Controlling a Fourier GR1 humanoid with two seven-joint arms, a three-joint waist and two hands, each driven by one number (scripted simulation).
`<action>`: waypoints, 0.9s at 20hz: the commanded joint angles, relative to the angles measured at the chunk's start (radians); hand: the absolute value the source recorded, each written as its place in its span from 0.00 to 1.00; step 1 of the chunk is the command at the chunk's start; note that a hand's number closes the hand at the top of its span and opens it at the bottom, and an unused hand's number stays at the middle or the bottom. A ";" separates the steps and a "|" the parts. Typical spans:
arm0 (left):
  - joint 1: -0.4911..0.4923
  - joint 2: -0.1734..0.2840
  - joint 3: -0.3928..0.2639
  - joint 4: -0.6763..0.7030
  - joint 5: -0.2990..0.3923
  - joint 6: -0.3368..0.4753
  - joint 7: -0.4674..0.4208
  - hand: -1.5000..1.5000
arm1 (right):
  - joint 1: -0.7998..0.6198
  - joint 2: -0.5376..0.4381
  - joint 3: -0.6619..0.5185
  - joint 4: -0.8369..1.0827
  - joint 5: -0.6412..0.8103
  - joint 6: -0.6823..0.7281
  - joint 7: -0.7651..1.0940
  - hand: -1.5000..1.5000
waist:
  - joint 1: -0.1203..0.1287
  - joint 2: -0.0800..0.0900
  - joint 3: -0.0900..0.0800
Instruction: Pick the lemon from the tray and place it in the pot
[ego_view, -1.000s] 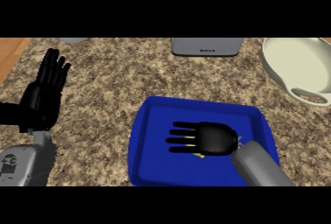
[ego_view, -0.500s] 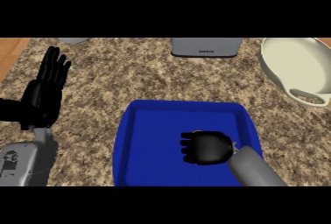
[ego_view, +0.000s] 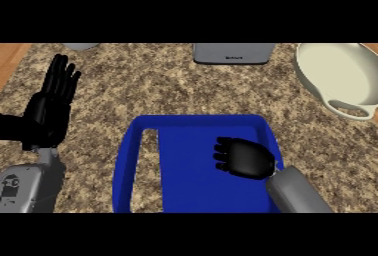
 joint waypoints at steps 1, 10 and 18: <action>0.005 0.002 0.012 -0.006 0.007 0.004 0.001 0.50 | 0.049 0.113 -0.127 0.095 -0.047 0.129 0.289 1.00 | -0.010 0.018 0.023; -0.004 0.006 0.010 -0.001 -0.005 0.011 0.013 0.50 | -0.107 0.183 -0.305 -0.117 -0.057 0.283 0.858 1.00 | -0.009 0.000 0.024; -0.013 -0.013 -0.011 0.017 -0.021 0.016 0.004 0.50 | -0.208 0.168 -0.465 -0.342 -0.030 0.239 1.098 1.00 | -0.014 0.009 0.026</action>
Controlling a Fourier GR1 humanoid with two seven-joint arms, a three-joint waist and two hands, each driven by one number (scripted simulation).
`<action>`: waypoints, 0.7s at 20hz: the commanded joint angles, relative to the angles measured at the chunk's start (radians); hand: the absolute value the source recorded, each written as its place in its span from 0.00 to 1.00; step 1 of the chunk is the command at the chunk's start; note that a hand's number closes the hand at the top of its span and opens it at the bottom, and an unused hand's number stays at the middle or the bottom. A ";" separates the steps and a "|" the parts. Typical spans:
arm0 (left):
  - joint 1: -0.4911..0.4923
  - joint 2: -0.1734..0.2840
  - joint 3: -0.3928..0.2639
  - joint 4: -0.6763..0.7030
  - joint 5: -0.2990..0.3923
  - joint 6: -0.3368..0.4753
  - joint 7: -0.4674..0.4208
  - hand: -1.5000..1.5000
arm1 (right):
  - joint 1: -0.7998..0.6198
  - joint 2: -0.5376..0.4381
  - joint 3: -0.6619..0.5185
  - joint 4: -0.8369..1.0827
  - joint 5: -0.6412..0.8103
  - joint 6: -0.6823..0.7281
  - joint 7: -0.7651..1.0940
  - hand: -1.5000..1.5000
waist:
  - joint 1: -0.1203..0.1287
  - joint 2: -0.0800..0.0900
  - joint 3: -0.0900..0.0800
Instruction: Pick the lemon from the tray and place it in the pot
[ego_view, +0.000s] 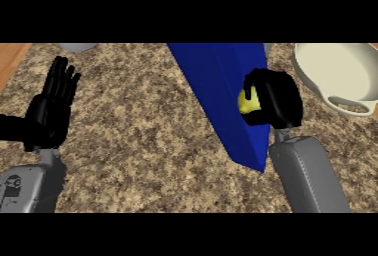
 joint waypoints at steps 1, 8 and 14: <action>-0.016 0.007 0.002 -0.016 -0.002 0.005 0.024 0.50 | -0.040 -0.010 -0.107 -0.119 0.006 -0.045 0.131 1.00 | 0.009 0.002 0.007; -0.012 -0.012 -0.009 -0.008 -0.014 0.000 -0.011 0.50 | -0.111 -0.199 -0.314 -0.103 -0.108 0.032 0.126 1.00 | 0.021 0.009 0.007; -0.037 -0.013 -0.001 0.020 -0.012 -0.010 -0.012 0.50 | -0.162 -0.368 -0.430 0.139 -0.196 0.046 0.012 1.00 | 0.027 0.011 0.007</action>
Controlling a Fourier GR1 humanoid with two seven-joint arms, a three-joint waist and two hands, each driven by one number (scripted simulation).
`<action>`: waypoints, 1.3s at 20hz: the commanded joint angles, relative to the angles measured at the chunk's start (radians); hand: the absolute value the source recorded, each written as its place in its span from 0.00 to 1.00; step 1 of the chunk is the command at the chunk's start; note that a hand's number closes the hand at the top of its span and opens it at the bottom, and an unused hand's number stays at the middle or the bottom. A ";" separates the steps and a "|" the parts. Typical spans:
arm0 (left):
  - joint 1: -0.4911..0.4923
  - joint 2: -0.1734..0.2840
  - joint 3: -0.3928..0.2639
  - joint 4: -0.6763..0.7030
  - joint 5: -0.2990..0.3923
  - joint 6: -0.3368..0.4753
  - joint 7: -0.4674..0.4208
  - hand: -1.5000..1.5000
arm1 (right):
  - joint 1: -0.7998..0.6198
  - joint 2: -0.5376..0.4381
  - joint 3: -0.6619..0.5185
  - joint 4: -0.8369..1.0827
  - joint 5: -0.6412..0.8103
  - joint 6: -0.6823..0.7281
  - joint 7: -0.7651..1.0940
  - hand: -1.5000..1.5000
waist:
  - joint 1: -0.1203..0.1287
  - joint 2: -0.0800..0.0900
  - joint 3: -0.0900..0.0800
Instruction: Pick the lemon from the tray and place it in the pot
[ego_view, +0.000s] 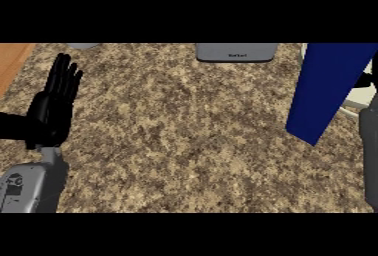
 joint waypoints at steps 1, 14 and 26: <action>-0.012 0.007 0.007 -0.007 0.009 -0.008 0.025 0.50 | -0.051 -0.142 -0.099 0.176 -0.055 0.008 -0.081 1.00 | 0.008 0.003 0.000; -0.006 -0.012 -0.002 0.004 0.011 -0.029 -0.007 0.50 | -0.187 -0.404 -0.264 0.870 -0.178 -0.226 -0.543 1.00 | 0.034 0.015 0.003; -0.030 -0.026 -0.013 0.038 -0.001 -0.040 -0.050 0.50 | -0.277 -0.442 -0.267 1.150 -0.140 -0.194 -0.515 1.00 | 0.068 0.033 0.005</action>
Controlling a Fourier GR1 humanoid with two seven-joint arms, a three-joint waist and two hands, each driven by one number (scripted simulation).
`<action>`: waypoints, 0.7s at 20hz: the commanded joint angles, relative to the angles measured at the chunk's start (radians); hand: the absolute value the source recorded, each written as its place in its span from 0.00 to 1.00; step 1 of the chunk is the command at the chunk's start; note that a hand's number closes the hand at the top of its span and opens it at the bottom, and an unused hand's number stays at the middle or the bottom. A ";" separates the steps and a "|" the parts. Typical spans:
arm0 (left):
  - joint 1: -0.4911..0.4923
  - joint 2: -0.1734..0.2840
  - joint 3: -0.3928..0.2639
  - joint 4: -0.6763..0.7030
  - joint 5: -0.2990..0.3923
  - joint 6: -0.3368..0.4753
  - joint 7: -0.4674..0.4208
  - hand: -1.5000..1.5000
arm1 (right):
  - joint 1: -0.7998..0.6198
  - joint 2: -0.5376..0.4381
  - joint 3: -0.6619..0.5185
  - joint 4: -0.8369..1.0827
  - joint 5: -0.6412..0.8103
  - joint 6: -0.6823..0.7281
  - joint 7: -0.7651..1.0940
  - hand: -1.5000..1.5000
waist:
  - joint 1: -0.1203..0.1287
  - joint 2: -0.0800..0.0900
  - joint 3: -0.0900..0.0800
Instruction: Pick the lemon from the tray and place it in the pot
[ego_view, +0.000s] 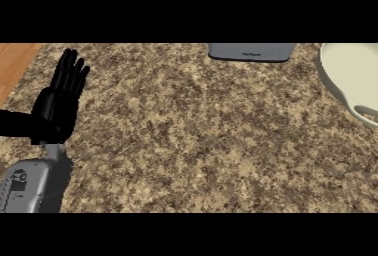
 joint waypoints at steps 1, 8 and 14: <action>0.035 -0.019 -0.014 -0.005 0.001 -0.010 -0.029 0.50 | -0.017 -0.017 -0.024 0.104 -0.022 0.109 0.038 1.00 | 0.009 0.002 0.000; 0.005 -0.034 -0.039 0.009 -0.029 0.008 -0.028 0.50 | -0.026 0.013 -0.024 0.130 -0.037 0.198 -0.091 0.00 | 0.015 0.007 0.003; -0.006 -0.007 -0.001 0.014 -0.009 0.003 -0.014 0.50 | -0.055 0.003 -0.161 0.112 -0.189 0.247 -0.231 0.00 | -0.005 -0.002 0.002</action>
